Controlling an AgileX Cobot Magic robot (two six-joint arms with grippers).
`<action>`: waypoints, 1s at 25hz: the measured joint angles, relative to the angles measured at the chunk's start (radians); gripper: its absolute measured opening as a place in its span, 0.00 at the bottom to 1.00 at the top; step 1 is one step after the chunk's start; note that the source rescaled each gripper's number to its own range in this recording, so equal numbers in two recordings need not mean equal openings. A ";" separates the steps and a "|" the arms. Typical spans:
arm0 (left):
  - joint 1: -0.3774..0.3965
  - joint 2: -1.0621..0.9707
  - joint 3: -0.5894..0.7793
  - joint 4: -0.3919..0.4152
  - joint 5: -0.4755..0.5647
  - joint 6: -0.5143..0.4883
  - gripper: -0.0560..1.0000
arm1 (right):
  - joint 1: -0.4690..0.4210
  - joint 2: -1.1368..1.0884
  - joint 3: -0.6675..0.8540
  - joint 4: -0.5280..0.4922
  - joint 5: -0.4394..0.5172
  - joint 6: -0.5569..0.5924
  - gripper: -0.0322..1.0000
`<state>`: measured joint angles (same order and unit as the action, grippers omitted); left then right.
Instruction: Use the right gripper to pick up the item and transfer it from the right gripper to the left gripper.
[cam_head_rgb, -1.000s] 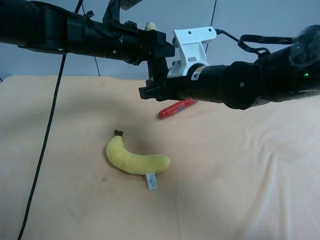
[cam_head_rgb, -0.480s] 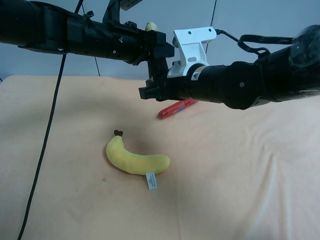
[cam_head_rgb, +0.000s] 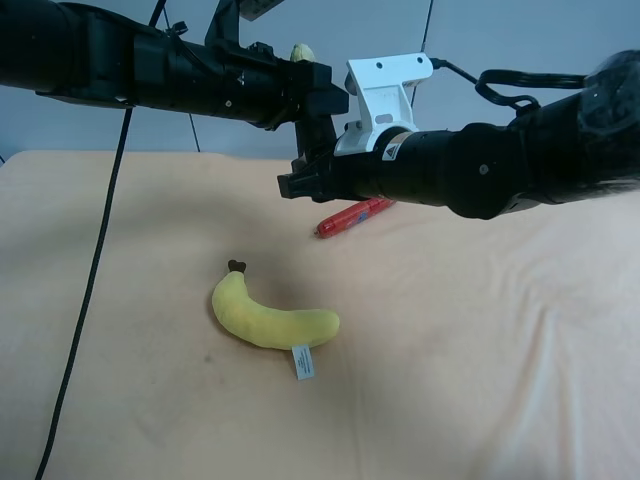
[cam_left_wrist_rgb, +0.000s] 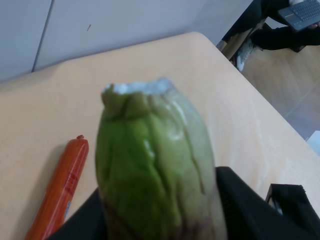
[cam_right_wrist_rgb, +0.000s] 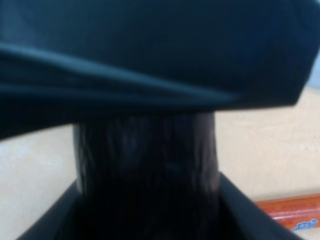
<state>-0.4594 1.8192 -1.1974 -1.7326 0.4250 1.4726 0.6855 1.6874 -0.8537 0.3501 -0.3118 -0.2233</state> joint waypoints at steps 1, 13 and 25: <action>0.000 0.000 0.000 0.000 0.000 0.000 0.05 | 0.000 0.000 0.000 0.000 0.000 0.000 0.03; 0.000 0.000 0.000 0.000 0.000 -0.001 0.05 | 0.000 0.000 0.000 0.000 0.002 -0.002 0.06; -0.001 0.000 0.000 0.000 0.037 -0.005 0.05 | 0.000 0.000 0.000 0.000 0.022 -0.008 0.81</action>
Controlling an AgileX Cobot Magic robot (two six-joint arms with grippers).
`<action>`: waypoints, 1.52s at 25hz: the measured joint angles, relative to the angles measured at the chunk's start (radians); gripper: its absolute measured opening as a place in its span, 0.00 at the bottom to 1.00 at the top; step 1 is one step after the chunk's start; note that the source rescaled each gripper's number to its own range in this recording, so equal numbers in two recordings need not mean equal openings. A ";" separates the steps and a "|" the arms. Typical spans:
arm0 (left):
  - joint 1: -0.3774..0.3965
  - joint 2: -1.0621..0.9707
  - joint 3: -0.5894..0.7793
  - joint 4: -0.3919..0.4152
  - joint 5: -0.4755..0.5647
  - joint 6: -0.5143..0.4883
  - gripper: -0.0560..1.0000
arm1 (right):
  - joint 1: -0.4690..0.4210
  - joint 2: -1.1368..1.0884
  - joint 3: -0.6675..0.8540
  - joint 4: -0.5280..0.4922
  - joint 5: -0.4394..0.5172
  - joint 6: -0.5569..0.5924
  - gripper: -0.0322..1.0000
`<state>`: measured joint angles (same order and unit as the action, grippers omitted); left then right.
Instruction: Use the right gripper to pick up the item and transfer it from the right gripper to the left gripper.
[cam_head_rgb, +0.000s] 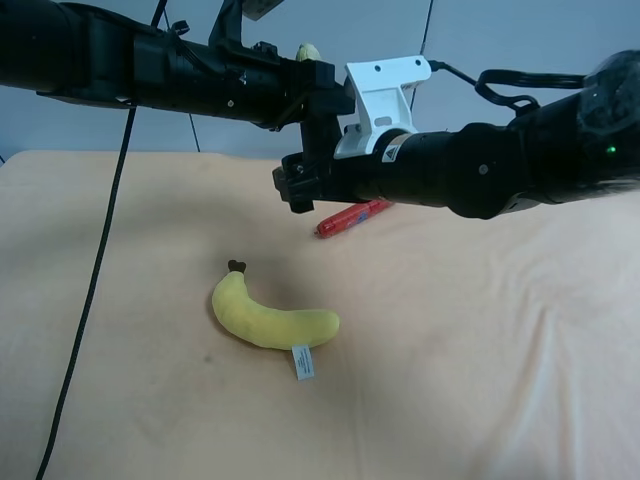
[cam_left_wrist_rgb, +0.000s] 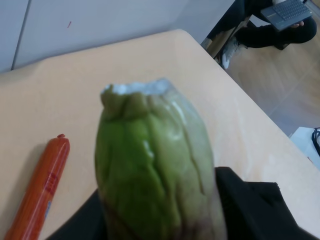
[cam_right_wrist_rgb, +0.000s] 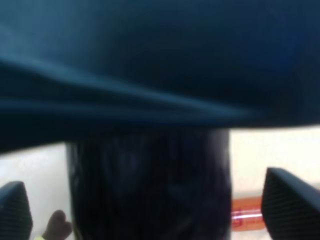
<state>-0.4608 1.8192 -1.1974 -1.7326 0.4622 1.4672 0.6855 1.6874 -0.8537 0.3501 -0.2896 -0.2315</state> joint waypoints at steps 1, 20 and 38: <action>0.000 0.000 0.000 0.000 0.000 0.000 0.05 | 0.000 0.000 0.000 0.000 0.002 0.000 0.81; 0.000 0.000 0.000 0.000 -0.007 -0.001 0.05 | 0.000 -0.245 0.000 -0.001 0.322 0.000 0.94; 0.000 0.000 0.000 0.000 -0.041 -0.016 0.05 | 0.001 -0.834 0.000 -0.190 0.984 0.074 0.94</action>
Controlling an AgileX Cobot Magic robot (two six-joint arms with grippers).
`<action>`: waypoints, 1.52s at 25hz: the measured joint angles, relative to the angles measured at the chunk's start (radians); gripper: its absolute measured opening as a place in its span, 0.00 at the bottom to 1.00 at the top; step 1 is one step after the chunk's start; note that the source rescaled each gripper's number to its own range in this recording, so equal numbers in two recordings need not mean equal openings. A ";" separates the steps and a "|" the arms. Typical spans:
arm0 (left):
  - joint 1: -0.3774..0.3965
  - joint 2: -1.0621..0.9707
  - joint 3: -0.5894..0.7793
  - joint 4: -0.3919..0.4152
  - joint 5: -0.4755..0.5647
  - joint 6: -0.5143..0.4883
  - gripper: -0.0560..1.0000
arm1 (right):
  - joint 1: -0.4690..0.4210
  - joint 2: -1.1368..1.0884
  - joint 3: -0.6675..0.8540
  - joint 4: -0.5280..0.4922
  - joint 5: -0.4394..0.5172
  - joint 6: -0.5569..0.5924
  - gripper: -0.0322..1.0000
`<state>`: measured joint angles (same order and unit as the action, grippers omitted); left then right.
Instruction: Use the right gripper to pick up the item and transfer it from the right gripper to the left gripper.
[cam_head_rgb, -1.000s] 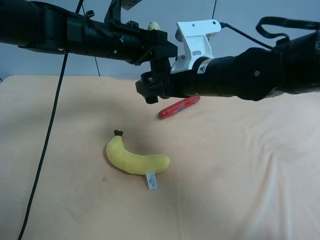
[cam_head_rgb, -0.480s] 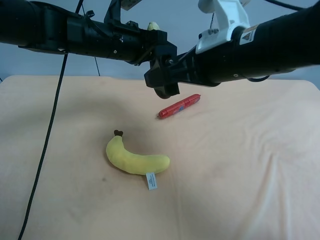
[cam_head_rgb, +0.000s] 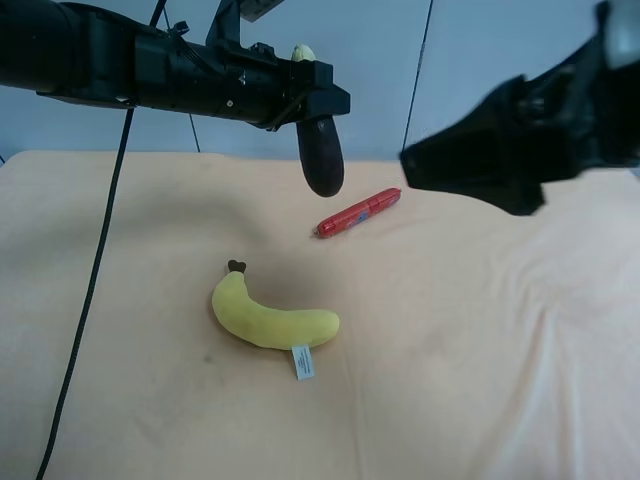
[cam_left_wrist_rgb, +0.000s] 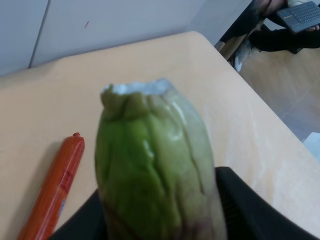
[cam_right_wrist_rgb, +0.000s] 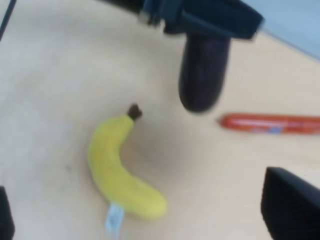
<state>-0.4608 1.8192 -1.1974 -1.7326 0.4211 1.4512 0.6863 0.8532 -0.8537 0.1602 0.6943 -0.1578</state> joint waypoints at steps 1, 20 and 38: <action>0.000 0.000 0.000 0.000 -0.005 -0.001 0.05 | 0.000 -0.036 0.000 -0.026 0.051 0.026 0.94; 0.000 0.000 0.000 0.100 -0.089 -0.083 0.05 | 0.002 -0.759 0.021 -0.320 0.517 0.285 0.94; 0.213 -0.055 0.000 1.598 0.253 -1.328 0.05 | 0.002 -0.831 0.282 -0.187 0.412 0.288 0.87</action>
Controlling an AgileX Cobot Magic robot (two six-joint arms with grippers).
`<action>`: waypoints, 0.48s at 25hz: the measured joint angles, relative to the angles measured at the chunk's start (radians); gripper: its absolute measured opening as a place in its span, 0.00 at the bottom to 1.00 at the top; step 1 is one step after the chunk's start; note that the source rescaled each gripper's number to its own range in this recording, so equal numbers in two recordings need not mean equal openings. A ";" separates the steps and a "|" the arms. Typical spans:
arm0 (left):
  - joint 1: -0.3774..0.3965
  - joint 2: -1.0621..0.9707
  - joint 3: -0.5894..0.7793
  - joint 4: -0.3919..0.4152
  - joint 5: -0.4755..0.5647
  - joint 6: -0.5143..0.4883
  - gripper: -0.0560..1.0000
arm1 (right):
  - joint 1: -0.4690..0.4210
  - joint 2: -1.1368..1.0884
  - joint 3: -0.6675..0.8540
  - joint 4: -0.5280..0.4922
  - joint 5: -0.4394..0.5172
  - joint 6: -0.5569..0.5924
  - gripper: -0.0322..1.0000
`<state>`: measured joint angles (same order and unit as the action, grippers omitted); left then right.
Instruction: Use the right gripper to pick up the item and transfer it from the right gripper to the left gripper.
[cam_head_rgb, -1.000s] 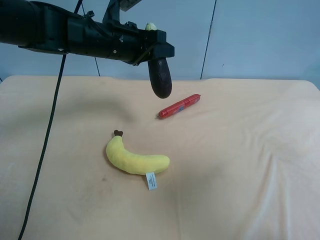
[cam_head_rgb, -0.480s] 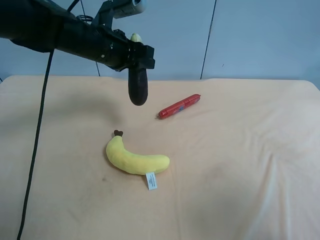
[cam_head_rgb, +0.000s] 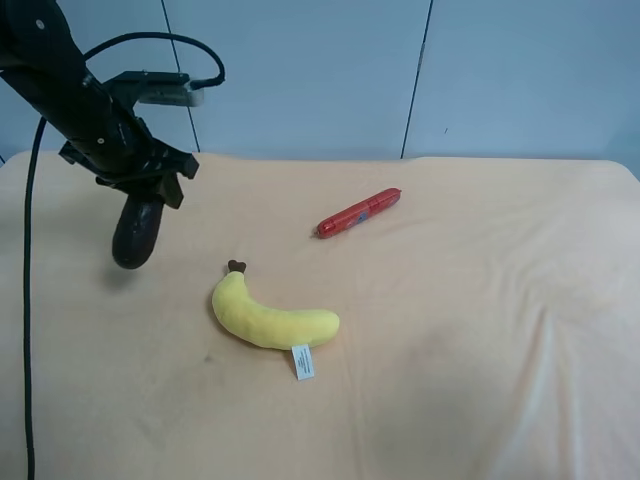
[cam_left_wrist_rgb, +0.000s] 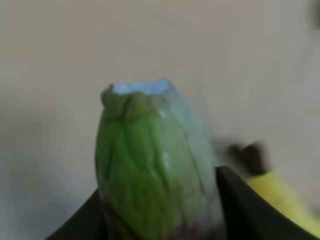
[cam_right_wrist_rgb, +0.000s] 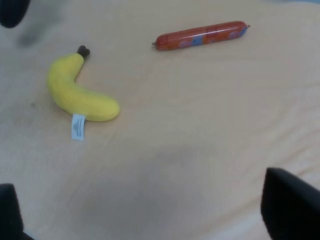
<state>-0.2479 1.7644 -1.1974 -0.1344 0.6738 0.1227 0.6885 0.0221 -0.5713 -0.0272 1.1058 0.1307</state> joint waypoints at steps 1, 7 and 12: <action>0.009 0.000 0.000 0.030 0.019 -0.015 0.05 | 0.000 0.000 0.000 0.000 0.000 0.000 0.87; 0.031 0.000 0.000 0.073 0.057 -0.033 0.05 | 0.000 0.000 0.000 0.000 0.000 -0.005 0.87; 0.031 0.000 0.000 0.074 0.057 -0.033 0.07 | 0.000 0.000 0.000 0.001 0.000 -0.005 0.87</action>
<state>-0.2167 1.7644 -1.1974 -0.0601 0.7310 0.0896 0.6885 0.0221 -0.5713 -0.0261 1.1058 0.1260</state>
